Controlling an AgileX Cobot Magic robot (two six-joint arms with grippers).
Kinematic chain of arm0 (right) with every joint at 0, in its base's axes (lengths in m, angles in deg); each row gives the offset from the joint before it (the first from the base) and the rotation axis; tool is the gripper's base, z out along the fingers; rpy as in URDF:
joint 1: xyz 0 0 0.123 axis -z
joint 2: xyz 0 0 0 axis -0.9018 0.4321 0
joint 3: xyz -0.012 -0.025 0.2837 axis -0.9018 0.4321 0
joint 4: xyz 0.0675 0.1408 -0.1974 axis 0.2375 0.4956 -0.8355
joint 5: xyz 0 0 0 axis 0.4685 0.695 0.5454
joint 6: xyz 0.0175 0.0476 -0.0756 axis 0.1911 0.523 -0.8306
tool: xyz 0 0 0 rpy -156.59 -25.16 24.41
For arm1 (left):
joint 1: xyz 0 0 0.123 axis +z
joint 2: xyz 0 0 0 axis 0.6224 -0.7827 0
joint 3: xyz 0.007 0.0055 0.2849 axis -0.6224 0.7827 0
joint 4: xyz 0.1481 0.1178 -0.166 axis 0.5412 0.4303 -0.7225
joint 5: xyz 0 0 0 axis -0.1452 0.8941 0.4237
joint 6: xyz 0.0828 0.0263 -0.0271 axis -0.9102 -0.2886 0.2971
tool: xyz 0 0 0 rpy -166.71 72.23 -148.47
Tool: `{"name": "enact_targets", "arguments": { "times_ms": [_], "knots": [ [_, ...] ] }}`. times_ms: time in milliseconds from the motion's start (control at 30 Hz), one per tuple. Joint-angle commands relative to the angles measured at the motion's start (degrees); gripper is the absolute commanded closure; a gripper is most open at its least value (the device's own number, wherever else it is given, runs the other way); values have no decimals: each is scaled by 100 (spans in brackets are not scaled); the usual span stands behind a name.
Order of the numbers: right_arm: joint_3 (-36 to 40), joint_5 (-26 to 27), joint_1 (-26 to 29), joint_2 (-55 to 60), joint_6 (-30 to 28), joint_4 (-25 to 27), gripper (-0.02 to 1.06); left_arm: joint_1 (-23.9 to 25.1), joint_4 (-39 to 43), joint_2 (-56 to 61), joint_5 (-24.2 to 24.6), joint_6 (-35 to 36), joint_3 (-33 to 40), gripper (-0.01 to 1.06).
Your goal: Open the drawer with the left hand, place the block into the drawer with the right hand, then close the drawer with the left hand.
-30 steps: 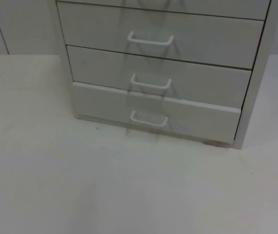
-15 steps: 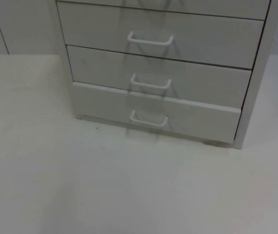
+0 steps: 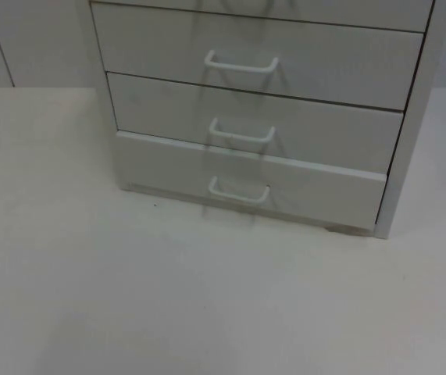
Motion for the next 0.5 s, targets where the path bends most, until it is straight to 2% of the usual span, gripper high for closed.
{"name": "enact_targets", "arguments": {
  "times_ms": [0, 467],
  "knots": [
    [19, 81, -30, -22, 15, -34, -1, -16, 43, 13, -80, 46, 31, 0],
    [19, 81, -30, -22, 15, -34, -1, -16, 56, 13, -80, 60, 31, 0]
  ]
}}
